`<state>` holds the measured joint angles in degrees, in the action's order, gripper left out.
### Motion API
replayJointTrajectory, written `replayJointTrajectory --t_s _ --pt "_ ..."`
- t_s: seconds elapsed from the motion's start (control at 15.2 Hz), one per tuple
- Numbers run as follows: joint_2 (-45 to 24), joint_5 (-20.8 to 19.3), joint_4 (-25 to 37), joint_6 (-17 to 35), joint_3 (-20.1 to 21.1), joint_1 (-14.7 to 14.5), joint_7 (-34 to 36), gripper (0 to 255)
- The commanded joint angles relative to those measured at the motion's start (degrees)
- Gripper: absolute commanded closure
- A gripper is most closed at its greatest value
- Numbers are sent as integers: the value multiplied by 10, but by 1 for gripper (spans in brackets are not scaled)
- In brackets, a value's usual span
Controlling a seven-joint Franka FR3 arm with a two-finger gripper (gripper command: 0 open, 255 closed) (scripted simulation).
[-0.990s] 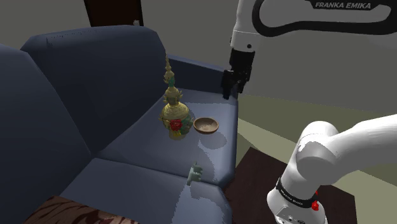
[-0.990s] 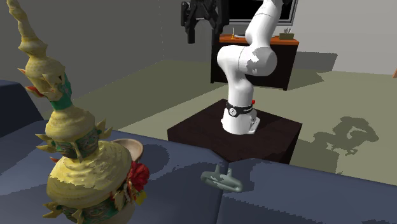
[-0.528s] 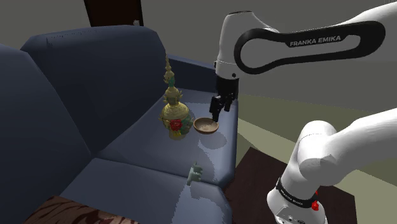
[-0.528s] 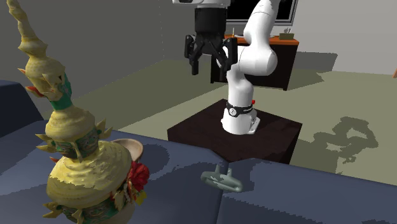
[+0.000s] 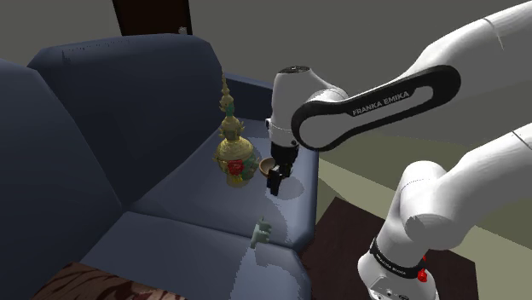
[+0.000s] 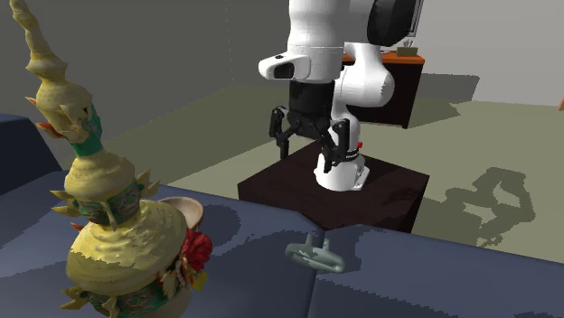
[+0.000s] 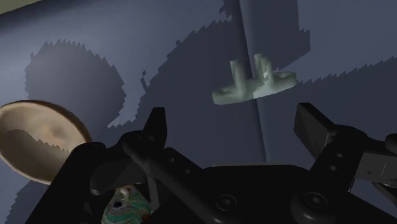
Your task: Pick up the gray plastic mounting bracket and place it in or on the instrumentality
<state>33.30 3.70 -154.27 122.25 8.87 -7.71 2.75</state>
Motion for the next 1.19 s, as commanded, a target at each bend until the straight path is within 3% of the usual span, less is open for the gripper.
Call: replayJointTrajectory --t_s 0.0,0.33,0.59,1.12 --pt "-34 -2 -12 45 12 -8 -4 0" --pt "-133 -20 -29 156 44 -20 -5 0" --pt "-224 -59 -29 240 72 -17 11 0" --pt "-295 -109 -36 315 76 0 46 0"
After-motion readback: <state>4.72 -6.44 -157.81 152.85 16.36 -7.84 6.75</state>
